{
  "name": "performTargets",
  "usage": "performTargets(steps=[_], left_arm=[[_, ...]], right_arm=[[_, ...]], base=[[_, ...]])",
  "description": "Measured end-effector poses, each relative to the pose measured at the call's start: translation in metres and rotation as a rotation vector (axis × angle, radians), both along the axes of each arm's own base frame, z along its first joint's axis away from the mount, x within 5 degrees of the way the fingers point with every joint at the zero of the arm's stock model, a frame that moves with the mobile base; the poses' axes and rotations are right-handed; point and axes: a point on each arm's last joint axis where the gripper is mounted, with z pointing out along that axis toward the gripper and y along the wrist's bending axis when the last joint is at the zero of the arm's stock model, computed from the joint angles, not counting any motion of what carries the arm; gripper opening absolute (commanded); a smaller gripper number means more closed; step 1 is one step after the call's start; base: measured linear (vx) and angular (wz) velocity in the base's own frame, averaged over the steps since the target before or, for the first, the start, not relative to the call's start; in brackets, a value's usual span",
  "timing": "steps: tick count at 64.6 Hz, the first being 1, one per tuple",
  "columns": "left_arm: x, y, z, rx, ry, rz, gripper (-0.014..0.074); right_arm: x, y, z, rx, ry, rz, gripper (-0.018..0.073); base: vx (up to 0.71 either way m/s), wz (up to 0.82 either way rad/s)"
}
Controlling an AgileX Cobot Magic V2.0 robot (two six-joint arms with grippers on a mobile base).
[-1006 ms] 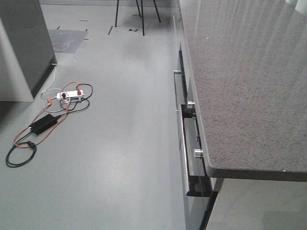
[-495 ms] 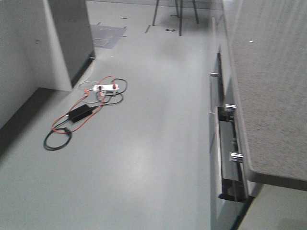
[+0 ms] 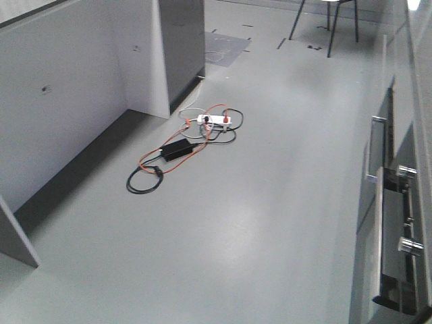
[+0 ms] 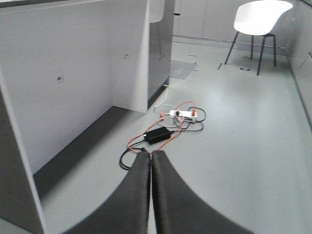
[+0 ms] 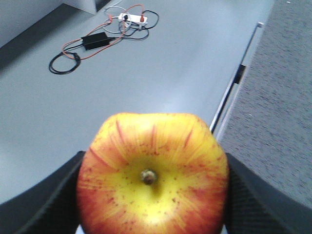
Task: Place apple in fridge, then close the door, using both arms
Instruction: 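Turn the base away from the counter holding the apple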
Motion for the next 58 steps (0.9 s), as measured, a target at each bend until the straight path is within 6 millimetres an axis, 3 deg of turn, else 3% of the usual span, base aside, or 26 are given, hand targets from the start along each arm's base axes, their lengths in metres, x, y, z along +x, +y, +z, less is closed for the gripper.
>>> performTargets(steps=[58], left_arm=[[0.0000,0.0000,0.0000,0.000,0.000,0.000,-0.0005]], right_arm=[[0.0000,0.0000,0.0000,0.000,0.000,0.000,0.0188]], base=[[-0.02,0.41]])
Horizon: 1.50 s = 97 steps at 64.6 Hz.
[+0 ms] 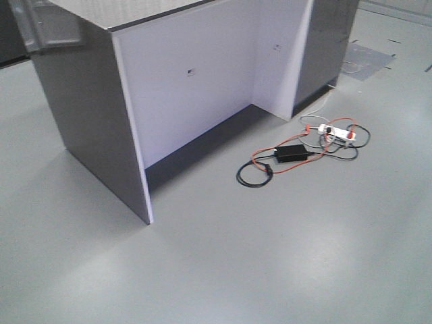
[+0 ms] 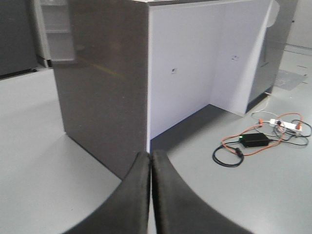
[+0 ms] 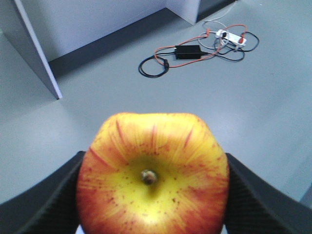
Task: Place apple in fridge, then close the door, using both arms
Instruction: 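Turn the base away from the counter holding the apple, then drive toward the open white refrigerator holding the apple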
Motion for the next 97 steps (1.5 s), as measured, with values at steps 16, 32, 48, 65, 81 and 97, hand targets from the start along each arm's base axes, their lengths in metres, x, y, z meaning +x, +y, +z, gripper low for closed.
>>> performTargets(steps=[16,32,48,65,81,97], left_arm=[[0.0000,0.0000,0.0000,0.000,0.000,0.000,-0.0005],[0.0000,0.0000,0.0000,0.000,0.000,0.000,-0.0005],[0.0000,0.0000,0.0000,0.000,0.000,0.000,-0.0005],[0.0000,0.0000,0.0000,0.000,0.000,0.000,-0.0005],[0.0000,0.0000,0.0000,0.000,0.000,0.000,-0.0005],[0.0000,0.0000,0.0000,0.000,0.000,0.000,-0.0005]], right_arm=[[0.0000,0.0000,0.0000,0.000,0.000,0.000,0.0188],[0.0000,0.0000,0.0000,0.000,0.000,0.000,0.0188],[0.0000,0.0000,0.0000,0.000,0.000,0.000,0.0188],[0.0000,0.0000,0.0000,0.000,0.000,0.000,0.0188],[0.0000,0.0000,0.0000,0.000,0.000,0.000,0.0188],[0.0000,0.0000,0.0000,0.000,0.000,0.000,0.0188]], base=[[-0.01,0.31],[-0.01,0.39],[-0.01,0.54],[0.01,0.61],[0.02,0.43],[0.02,0.24]])
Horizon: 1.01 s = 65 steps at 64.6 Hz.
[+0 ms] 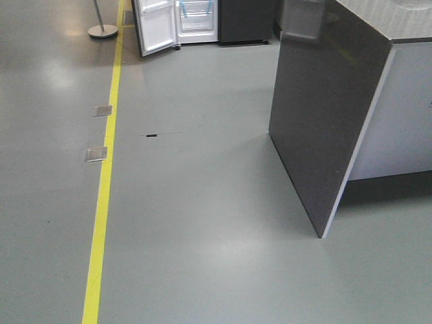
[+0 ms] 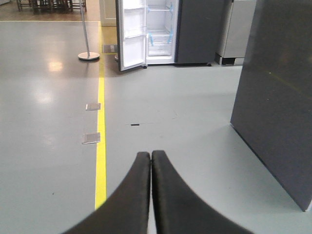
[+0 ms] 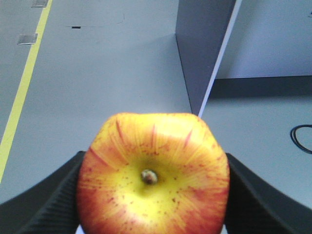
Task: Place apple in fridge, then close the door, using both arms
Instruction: 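Drive toward the open white refrigerator holding the apple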
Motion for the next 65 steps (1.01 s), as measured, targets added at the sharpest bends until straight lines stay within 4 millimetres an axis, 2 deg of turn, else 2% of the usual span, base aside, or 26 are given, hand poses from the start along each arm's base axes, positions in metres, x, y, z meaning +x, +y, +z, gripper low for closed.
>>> performTargets(steps=[65], left_arm=[[0.0000,0.0000,0.0000,0.000,0.000,0.000,-0.0005]], right_arm=[[0.0000,0.0000,0.0000,0.000,0.000,0.000,0.0188]], base=[[0.06,0.09]])
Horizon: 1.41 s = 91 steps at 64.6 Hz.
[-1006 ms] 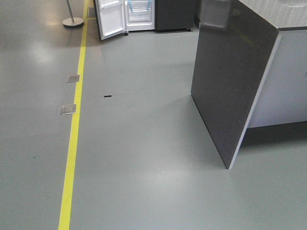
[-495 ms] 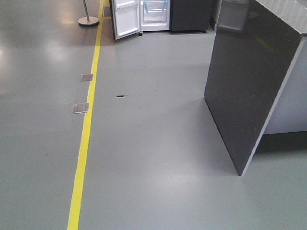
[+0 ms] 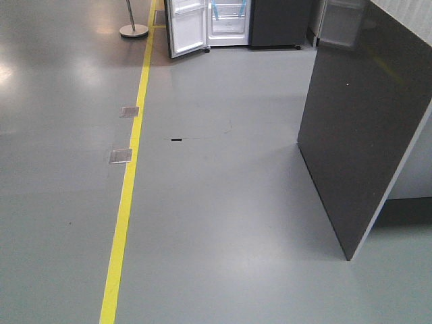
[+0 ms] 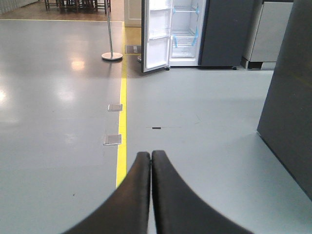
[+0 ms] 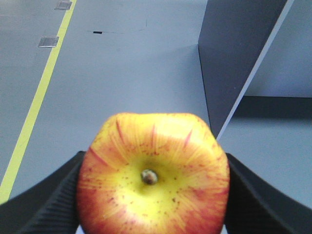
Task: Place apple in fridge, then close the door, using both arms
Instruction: 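Drive toward the open white refrigerator holding the apple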
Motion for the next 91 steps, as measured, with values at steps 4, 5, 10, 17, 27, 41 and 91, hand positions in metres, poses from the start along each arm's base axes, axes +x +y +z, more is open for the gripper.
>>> performTargets(steps=[4,5,10,17,27,41,91], left_arm=[[0.0000,0.0000,0.0000,0.000,0.000,0.000,-0.0005],[0.0000,0.0000,0.0000,0.000,0.000,0.000,-0.0005],[0.0000,0.0000,0.0000,0.000,0.000,0.000,-0.0005],[0.0000,0.0000,0.0000,0.000,0.000,0.000,-0.0005],[0.0000,0.0000,0.0000,0.000,0.000,0.000,-0.0005],[0.0000,0.0000,0.0000,0.000,0.000,0.000,-0.0005],[0.0000,0.0000,0.0000,0.000,0.000,0.000,-0.0005]], right_arm=[[0.0000,0.0000,0.0000,0.000,0.000,0.000,0.0188],[0.0000,0.0000,0.0000,0.000,0.000,0.000,0.0188],[0.0000,0.0000,0.0000,0.000,0.000,0.000,0.0188],[0.0000,0.0000,0.0000,0.000,0.000,0.000,0.0188],[0.0000,0.0000,0.0000,0.000,0.000,0.000,0.0188],[0.0000,0.0000,0.0000,0.000,0.000,0.000,0.0188],[0.0000,0.0000,0.0000,0.000,0.000,0.000,0.0188]], base=[[0.15,0.03],[0.16,0.02],[0.17,0.01],[0.18,0.01],[0.19,0.04],[0.19,0.08],[0.17,0.02]])
